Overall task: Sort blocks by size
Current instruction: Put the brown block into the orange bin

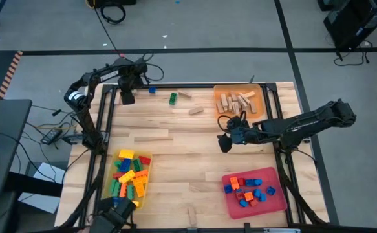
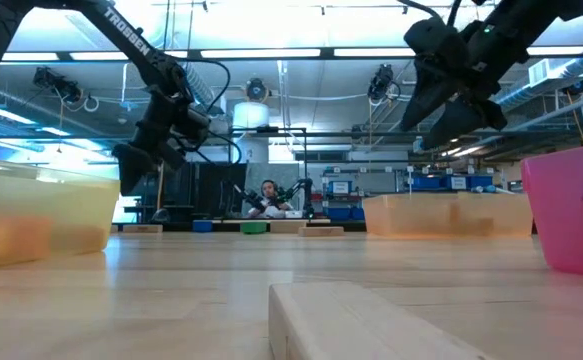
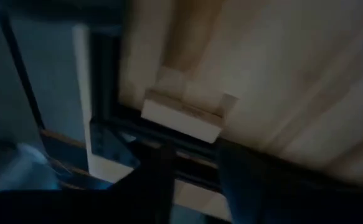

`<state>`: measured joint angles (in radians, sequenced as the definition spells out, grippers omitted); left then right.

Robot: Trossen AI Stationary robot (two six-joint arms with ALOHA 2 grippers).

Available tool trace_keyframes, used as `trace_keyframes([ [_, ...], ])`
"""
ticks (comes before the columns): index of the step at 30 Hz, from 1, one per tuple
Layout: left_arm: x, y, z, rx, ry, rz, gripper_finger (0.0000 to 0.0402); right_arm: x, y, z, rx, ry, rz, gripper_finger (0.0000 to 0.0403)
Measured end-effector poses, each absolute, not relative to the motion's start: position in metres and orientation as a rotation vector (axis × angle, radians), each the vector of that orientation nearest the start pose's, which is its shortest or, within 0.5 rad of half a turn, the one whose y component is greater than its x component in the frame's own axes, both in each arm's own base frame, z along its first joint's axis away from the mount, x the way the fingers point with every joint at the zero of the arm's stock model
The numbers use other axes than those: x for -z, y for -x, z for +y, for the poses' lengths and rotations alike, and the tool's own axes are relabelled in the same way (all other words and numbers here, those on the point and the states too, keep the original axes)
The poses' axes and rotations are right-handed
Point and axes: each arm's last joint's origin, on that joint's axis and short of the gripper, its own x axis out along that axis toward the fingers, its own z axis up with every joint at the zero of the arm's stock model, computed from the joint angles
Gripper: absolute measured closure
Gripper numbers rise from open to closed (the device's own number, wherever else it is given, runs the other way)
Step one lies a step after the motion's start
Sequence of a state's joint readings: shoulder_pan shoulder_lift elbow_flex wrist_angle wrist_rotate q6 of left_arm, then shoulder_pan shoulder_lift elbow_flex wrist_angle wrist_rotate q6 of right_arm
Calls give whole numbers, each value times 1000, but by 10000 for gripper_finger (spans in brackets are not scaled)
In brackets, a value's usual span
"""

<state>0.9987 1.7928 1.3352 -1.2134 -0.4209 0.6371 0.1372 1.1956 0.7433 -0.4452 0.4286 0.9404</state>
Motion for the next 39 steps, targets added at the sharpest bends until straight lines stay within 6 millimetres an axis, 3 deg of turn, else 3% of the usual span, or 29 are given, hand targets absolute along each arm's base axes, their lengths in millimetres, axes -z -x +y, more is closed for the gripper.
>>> trace_keyframes([
  [6,-203,-164,268,-398,94,1965,390,-213,-242,21,636,-633,641,145],
  [11,-175,-163,269,-499,268,2111,397,-202,-253,23,613,-646,662,143],
  [15,-150,-157,268,-586,375,2326,399,-194,-261,25,588,-662,667,142],
  [19,-132,-157,269,-620,398,2428,399,-189,-268,26,579,-670,657,145],
  [28,-129,-167,290,-627,276,2305,400,-186,-273,27,548,-690,644,143],
  [39,-125,-150,303,-633,413,2193,400,-189,-276,28,505,-700,630,146],
])
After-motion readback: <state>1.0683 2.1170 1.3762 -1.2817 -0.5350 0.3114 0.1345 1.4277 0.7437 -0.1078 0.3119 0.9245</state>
